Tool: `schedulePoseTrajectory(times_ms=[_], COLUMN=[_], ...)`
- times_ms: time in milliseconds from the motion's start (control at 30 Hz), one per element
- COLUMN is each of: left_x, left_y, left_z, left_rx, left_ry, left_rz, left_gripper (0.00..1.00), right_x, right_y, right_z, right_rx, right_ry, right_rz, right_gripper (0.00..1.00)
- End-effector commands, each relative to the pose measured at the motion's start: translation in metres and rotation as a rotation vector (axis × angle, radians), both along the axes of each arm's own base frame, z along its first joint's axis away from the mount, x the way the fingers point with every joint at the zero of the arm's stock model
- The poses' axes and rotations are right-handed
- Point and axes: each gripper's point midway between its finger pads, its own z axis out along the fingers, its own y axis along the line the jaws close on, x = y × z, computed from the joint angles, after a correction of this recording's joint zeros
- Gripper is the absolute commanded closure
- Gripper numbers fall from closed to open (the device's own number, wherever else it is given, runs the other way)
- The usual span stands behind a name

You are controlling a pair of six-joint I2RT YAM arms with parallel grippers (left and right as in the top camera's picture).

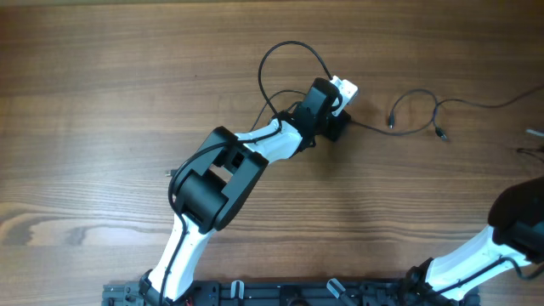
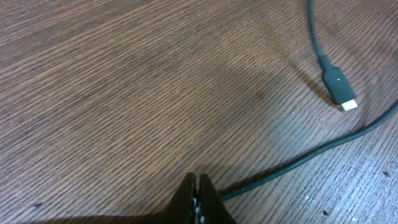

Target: Untangle cables

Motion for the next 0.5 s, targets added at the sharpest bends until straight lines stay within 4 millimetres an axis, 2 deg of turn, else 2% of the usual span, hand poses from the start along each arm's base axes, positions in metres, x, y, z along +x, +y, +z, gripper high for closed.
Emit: schedulePoseTrajectory(times_ms=[0,33,100,133,200,333,400,467], left_x=[-0.045,-0.044,-0.046,-0.046,-0.044,-0.045,-0.048,-0.05], left_y=[0.033,0.031,0.032,0.033,0.036,0.044,0.049,0.061], left_z=[-0.085,-0.084,-0.085,-0.085,-0.075,-0.045,-0.026,-0.015], left_rx=[0.151,0.148,0.154,0.156,0.15,0.148,0.158,0.18], left_ry=[0.18,0.176,0.182,0.185,0.2,0.229,0.239,0.259], left_rz=[-0.001,-0.003,-0.002,-0.002,0.022,0.054,0.059,0.078], left_gripper=[0.96,0.96,0.96,0.96,0.96,0.96,0.96,0.96], right_x=[-0.001,0.011,0.04,0.048,0.065,0.086,0.095,0.098], right_y=[-0.008,0.006,0.057,0.074,0.121,0.177,0.213,0.24], right_z=[-0.043,-0.054,-0.077,-0.08,-0.088,-0.087,-0.083,-0.086], right_rx=[-0.001,0.051,0.194,0.225,0.283,0.182,0.072,-0.007], right_ry=[0.208,0.203,0.174,0.164,0.166,0.252,0.323,0.405], right_rz=[0.077,0.18,0.465,0.538,0.686,0.769,0.77,0.735], right_gripper=[0.92,0.87,0.85,0.85,0.86,0.96,0.95,0.95])
